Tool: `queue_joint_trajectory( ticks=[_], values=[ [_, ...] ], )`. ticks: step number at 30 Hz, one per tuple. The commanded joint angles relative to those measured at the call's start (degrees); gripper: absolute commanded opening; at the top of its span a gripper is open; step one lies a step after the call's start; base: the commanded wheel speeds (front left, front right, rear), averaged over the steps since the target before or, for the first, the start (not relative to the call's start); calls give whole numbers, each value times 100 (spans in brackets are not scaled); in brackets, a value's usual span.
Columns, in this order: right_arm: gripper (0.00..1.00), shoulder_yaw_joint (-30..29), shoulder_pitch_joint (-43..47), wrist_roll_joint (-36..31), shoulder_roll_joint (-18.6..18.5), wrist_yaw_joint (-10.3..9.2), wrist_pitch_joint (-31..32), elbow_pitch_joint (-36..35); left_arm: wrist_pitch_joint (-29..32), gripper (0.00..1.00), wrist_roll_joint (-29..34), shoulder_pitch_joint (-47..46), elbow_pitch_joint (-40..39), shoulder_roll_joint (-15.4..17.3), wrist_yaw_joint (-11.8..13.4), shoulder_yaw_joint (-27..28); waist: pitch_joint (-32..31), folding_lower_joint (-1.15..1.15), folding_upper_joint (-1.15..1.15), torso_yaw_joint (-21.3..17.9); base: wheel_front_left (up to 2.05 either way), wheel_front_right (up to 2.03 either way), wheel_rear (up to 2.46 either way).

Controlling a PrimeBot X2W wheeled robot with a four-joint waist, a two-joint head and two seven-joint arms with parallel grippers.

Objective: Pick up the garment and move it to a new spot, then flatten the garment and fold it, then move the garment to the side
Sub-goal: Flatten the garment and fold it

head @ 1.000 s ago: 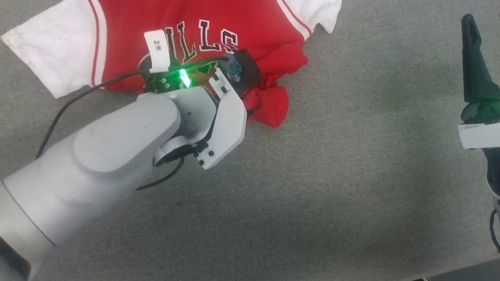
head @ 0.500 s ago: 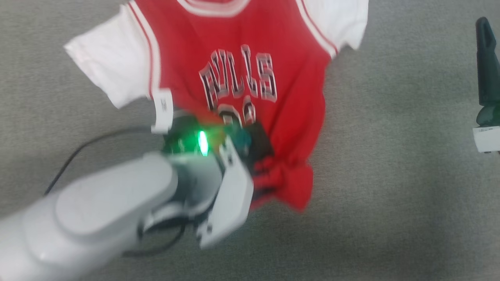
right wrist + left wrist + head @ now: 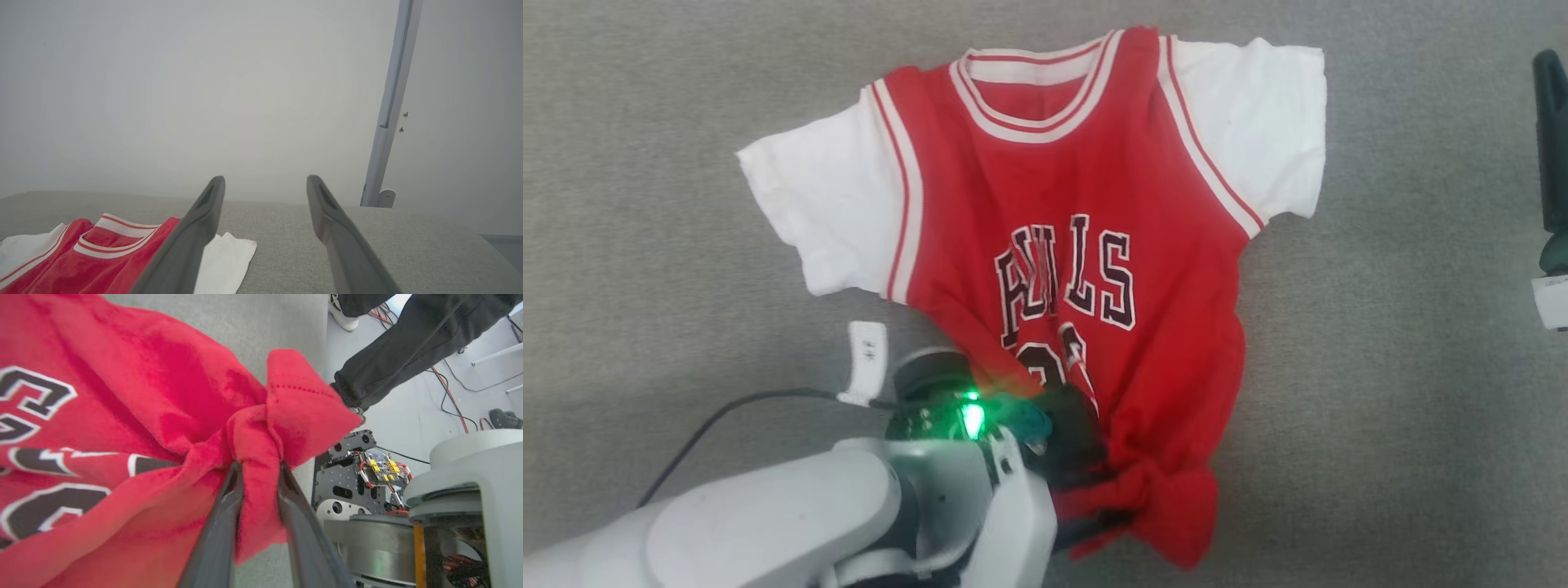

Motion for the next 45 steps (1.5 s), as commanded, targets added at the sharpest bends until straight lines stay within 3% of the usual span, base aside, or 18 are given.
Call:
queue_joint_trajectory(
  ticks=[1, 2, 9, 16, 19, 24, 30, 34, 41, 42, 43, 45],
  values=[
    [100, -7, 72, -17, -34, 0, 49, -22, -176, 76, 106, 42, 55, 5, -9, 16, -55, 0, 0, 63, 0, 0, 0],
    [100, 2, 81, -18, -56, 0, 102, -25, -350, 100, 124, 46, 117, 29, -9, 64, -83, 0, 0, 96, 0, 0, 0],
    [100, 540, -170, -93, -744, 0, 1016, 186, -2049, 100, 197, 558, 404, 280, 437, 860, -247, 0, 0, 535, 0, 0, 0],
    [100, 1573, -758, 354, -1778, 0, 2509, 599, -3798, 100, 184, 1311, 961, -34, 945, 1432, -208, 0, 0, 1231, 0, 0, 0],
    [100, 2064, -1206, 675, -2274, -2, 3181, 789, -4220, 100, 137, 1563, 1285, -331, 1009, 1678, -84, 0, 0, 1547, 0, 0, 0],
    [100, 2872, -2123, 1149, -2912, -2, 4166, 1124, -4350, 100, 466, 1991, 1664, -1001, 833, 2413, 181, 0, 0, 2073, 0, 0, 0],
    [100, 3805, -3137, 1341, -3392, -2, 4705, 1494, -4348, 100, 1039, 2585, 1911, -1687, 347, 3386, 452, 0, 0, 2490, 0, 0, 0],
    [100, 4150, -3582, 1603, -3377, -1, 4898, 1929, -4350, 100, 1323, 2812, 1979, -1884, 148, 3786, 571, 0, 0, 2591, 0, 0, 0],
    [100, 4727, -3906, 1849, -3379, -1, 5121, 2271, -4349, 100, 1580, 2879, 1946, -1950, 38, 4206, 704, 0, 0, 2563, 0, 0, 0],
    [66, 4793, -3953, 1905, -3356, -2, 5133, 2314, -4350, 100, 1613, 2847, 1937, -1926, 25, 4255, 729, 0, 0, 2541, 0, 0, 0],
    [47, 4851, -3989, 1961, -3329, -2, 5151, 2360, -4350, 100, 1649, 2791, 1926, -1889, 17, 4296, 745, 0, 0, 2518, 0, 0, 0],
    [0, 4970, -4085, 2056, -3290, -3, 5172, 2412, -4351, 100, 1654, 2618, 1904, -1768, -1, 4334, 771, 0, 0, 2465, 0, 0, 0]
  ],
)
